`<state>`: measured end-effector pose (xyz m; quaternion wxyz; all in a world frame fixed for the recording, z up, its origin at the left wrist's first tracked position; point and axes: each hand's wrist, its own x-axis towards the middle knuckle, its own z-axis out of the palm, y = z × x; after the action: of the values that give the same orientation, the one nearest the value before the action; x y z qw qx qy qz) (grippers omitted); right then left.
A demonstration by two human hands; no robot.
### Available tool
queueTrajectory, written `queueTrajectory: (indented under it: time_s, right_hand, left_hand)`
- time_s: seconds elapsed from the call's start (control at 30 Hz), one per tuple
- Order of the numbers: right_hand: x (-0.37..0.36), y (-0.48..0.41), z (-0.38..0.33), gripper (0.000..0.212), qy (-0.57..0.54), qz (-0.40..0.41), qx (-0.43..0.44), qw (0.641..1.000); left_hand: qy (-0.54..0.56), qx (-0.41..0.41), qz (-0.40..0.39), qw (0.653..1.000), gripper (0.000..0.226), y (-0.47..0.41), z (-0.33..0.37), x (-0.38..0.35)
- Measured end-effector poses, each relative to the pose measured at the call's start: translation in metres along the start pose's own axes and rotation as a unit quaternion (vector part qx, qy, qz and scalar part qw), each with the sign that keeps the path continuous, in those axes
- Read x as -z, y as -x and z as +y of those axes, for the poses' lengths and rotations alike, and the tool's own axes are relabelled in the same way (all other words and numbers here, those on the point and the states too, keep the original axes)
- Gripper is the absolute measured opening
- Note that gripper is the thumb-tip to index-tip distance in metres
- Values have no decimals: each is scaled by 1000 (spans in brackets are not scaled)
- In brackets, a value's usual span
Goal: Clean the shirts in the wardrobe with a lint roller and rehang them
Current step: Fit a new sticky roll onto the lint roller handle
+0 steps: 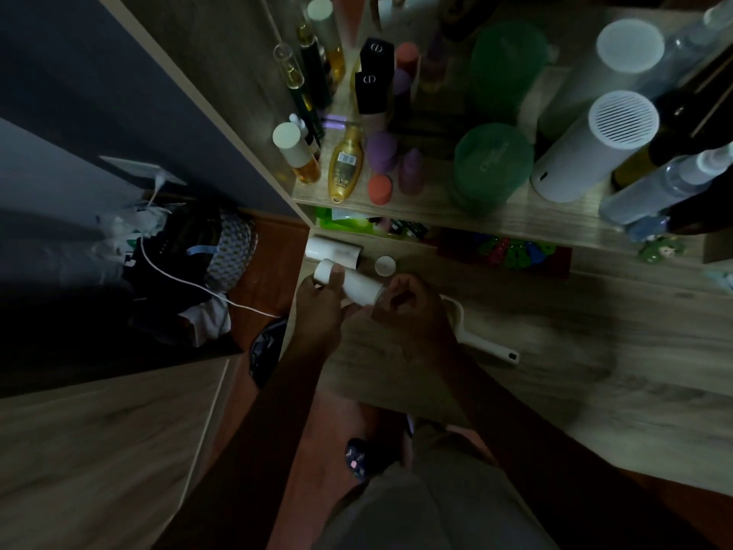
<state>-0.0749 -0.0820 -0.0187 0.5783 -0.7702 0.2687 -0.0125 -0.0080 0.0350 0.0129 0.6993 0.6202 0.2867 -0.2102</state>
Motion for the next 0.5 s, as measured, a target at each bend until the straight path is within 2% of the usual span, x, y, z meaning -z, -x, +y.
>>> queueTrajectory:
  time_s: [0.13, 0.27, 0.4, 0.5]
  right_hand:
    - [14, -7, 0, 27, -25, -69, -39, 997]
    - [26, -17, 6, 21, -24, -74, -38, 996]
    - [37, -48, 27, 22, 78, -55, -40, 995]
    - [39, -74, 40, 31, 165, -113, -45, 979]
  left_hand:
    - [1, 3, 0, 1000, 22, -1, -3, -1]
    - [10, 17, 28, 999, 21, -4, -4, -1]
    - [0, 6, 35, 999, 34, -8, -5, 6]
    - [-9, 6, 41, 999, 33, -10, -6, 10]
